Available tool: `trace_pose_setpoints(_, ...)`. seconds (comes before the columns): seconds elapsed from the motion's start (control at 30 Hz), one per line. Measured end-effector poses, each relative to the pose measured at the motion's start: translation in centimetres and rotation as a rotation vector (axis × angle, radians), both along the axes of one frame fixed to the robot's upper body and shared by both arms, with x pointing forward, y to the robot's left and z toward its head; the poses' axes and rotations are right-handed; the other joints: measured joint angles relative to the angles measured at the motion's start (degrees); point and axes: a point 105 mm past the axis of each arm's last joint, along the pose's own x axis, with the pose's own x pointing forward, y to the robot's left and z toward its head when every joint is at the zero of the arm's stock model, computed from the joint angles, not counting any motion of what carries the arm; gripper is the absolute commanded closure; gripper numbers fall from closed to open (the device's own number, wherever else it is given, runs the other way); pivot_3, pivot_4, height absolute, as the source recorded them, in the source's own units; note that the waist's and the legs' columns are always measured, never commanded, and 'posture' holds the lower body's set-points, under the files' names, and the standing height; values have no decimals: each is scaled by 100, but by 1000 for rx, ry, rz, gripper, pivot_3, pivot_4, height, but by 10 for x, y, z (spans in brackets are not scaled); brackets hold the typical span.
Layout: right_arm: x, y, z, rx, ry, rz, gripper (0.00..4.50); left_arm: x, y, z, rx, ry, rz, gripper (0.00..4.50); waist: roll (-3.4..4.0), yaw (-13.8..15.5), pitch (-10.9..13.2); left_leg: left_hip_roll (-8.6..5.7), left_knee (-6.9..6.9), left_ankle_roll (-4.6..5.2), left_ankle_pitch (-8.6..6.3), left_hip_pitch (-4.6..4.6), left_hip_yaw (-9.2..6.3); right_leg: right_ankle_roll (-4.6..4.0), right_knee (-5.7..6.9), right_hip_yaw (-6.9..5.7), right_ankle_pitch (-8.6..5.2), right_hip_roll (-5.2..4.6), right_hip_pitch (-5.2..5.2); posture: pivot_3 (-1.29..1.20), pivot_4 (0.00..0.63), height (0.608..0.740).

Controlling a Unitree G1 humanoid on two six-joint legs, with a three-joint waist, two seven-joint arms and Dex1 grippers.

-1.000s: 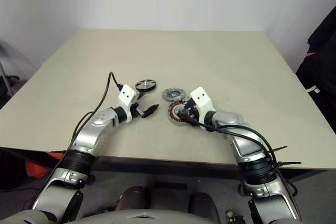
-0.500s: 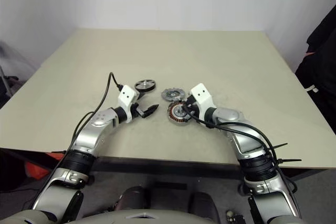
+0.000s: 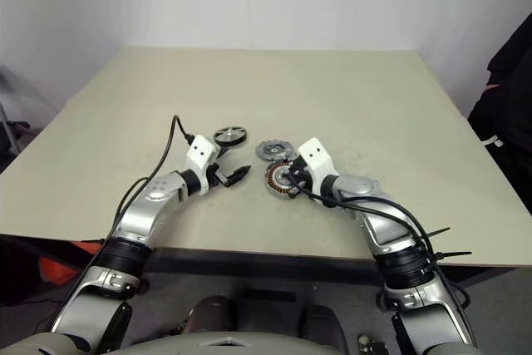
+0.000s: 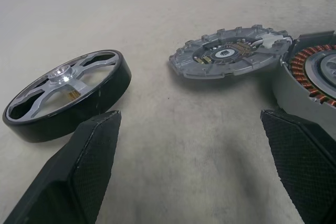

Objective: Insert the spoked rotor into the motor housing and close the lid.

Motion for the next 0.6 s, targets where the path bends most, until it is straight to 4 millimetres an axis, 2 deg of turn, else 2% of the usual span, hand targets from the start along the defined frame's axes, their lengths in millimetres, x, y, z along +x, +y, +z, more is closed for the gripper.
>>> trace_pose_setpoints(0.2,5,-7,19,18,-54,14,4481,0,1,0,-5,7,6,0,0,1,0,0,0,0,0,-1,0,-1,0,0,1,0,-1,0,0,740)
trace_pose_setpoints(0.4,4,-4,30,39,-84,35,4481,1,3,-1,-6,9,12,0,0,-3,0,1,0,0,0,-1,1,-1,0,0,1,0,-1,0,0,740)
trace_pose_setpoints(0.47,5,1,26,61,-65,35,4481,1,3,-2,-6,12,13,0,0,-4,0,1,0,0,0,2,1,-1,1,0,1,1,0,0,0,740)
trace_pose_setpoints(0.6,3,12,-4,95,36,17,4481,0,3,-2,-7,15,8,0,0,-5,0,0,0,-1,0,0,1,-1,1,0,0,0,-2,0,0,740)
